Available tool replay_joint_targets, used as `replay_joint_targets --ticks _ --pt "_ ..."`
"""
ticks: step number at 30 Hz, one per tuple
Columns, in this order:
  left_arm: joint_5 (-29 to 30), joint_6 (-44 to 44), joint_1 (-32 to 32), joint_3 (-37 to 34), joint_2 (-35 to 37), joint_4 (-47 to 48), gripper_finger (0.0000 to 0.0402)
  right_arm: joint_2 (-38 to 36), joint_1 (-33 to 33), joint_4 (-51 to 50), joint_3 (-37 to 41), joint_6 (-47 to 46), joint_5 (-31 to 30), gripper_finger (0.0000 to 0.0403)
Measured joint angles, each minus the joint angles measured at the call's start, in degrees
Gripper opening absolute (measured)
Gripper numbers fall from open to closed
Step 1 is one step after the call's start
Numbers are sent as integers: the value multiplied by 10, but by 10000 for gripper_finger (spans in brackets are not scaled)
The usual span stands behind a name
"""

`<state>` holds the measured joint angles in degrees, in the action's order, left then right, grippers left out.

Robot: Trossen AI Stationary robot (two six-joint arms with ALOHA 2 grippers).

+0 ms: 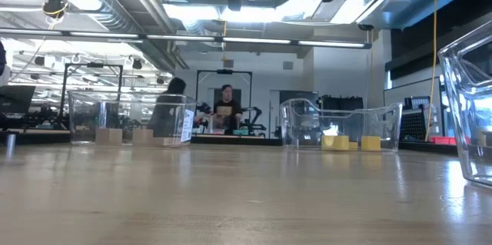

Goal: Sort & place blocks by color
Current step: Put the green block into the bottom transparent bin

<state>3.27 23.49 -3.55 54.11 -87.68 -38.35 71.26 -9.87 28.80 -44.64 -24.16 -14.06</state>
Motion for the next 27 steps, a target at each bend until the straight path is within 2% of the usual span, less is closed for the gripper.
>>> replay_joint_targets --ticks 3,9,14,18,22,27 --pt "-5 0 0 0 0 0 95 0 0 0 0 1 0 110" --pt "-42 2 17 0 3 13 165 -4 0 -7 0 20 4 110" --pt "-96 4 48 0 55 127 186 -48 0 -77 0 35 7 110" --pt "-119 -11 71 0 122 243 186 -105 0 -186 0 36 7 110" --pt "-100 -44 76 -5 190 300 185 -163 0 -272 0 37 7 110" --pt "-33 -60 59 -55 278 290 186 -222 0 -327 0 35 7 110"
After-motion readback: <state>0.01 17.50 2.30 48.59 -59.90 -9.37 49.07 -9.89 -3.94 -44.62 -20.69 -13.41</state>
